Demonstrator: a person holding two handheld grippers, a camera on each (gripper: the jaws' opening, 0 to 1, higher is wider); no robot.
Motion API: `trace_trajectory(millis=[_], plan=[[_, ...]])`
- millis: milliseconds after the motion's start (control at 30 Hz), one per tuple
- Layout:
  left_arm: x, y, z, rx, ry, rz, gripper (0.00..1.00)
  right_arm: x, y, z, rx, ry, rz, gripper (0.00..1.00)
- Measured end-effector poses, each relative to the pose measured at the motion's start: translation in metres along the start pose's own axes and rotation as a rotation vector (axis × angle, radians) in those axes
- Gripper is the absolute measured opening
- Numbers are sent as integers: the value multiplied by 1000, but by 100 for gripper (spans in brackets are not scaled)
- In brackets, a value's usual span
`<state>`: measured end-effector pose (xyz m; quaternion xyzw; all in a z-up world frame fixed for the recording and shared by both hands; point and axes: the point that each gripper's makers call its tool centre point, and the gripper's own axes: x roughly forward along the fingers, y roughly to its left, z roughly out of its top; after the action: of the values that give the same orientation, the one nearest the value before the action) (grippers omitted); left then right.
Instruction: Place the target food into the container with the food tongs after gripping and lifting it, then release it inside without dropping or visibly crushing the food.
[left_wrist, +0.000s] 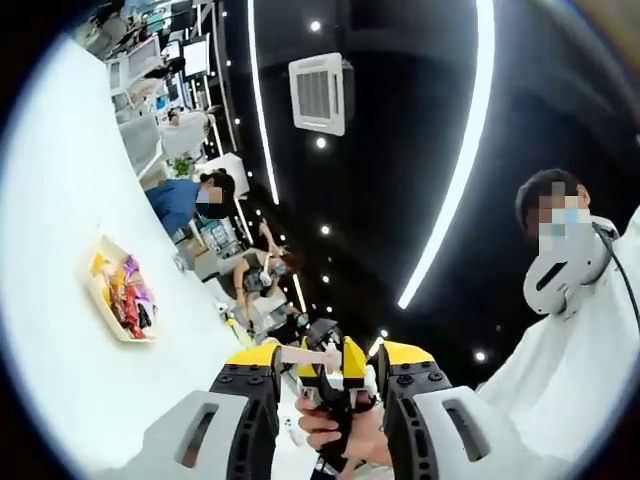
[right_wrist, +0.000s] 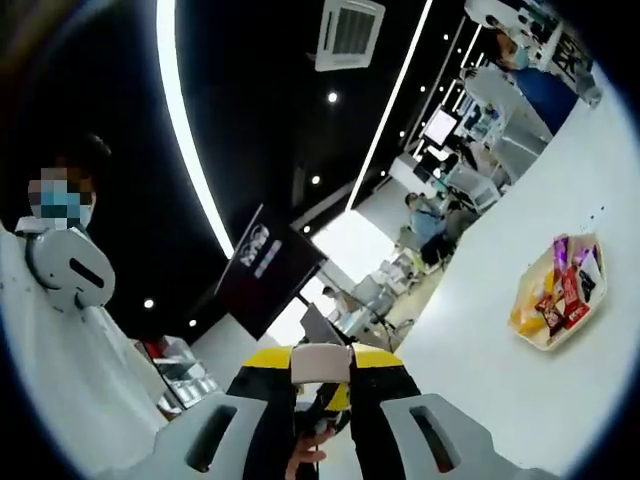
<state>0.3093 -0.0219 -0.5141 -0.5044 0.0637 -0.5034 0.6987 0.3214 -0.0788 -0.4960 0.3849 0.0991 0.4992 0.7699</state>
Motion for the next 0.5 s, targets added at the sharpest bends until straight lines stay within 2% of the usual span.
trace_trajectory(millis=[100, 300, 333, 367, 467, 500], plan=[[0, 2, 1, 1, 1, 3, 37, 0, -1, 2, 0, -9, -2, 19], [-1, -1, 2, 14, -2, -4, 46, -1, -4, 0, 1, -25, -18, 19], [-1, -1, 5, 4, -27, 3, 48, -2, -5, 1, 4, -30, -20, 19], [0, -3, 2, 11, -16, -1, 49, -2, -5, 1, 10, -39, -18, 19], [0, -3, 1, 24, -3, 0, 49, -4, -7, 1, 20, -41, -21, 19], [-1, -4, 7, 26, -31, -8, 49, -5, -6, 2, 41, -57, -13, 19]])
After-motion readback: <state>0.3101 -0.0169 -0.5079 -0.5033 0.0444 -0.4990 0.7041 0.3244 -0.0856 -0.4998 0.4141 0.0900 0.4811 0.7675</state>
